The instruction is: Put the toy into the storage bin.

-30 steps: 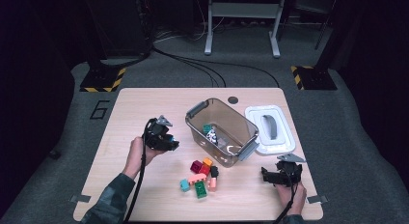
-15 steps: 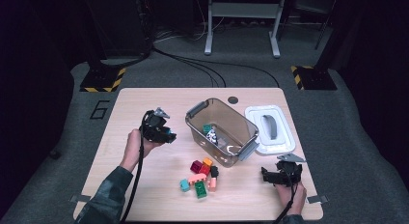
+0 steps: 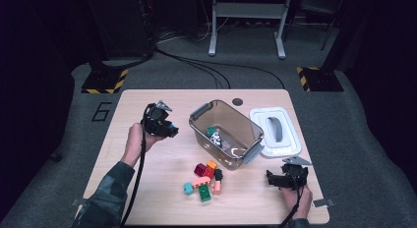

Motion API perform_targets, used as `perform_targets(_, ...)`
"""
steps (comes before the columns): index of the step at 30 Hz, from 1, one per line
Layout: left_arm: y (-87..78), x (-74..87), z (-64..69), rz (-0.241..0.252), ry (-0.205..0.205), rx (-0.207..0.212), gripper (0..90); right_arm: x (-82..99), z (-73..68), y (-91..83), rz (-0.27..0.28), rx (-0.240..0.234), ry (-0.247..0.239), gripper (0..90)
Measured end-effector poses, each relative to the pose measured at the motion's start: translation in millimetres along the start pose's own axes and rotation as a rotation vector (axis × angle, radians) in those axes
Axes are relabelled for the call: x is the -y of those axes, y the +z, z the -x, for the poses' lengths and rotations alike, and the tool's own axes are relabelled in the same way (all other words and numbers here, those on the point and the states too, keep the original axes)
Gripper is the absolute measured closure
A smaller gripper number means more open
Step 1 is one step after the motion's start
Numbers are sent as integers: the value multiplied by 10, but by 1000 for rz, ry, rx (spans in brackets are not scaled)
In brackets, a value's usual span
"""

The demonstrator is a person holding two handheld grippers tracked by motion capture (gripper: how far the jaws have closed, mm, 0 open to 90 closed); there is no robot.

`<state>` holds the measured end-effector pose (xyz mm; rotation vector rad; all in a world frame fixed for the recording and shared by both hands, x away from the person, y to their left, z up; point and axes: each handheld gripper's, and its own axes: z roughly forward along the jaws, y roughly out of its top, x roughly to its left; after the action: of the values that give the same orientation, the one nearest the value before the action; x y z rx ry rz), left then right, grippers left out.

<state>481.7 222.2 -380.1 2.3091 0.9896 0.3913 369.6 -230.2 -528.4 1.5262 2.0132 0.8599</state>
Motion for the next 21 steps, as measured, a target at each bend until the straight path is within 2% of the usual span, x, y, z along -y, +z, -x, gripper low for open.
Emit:
perform_targets(13, -93, -258, -77, 22, 8, -21, 591, 0, -1, 0, 0, 0, 0, 32)
perform_targets(21, -139, -450, -45, 36, 24, -27, 591, 0, 0, 0, 0, 0, 0, 32)
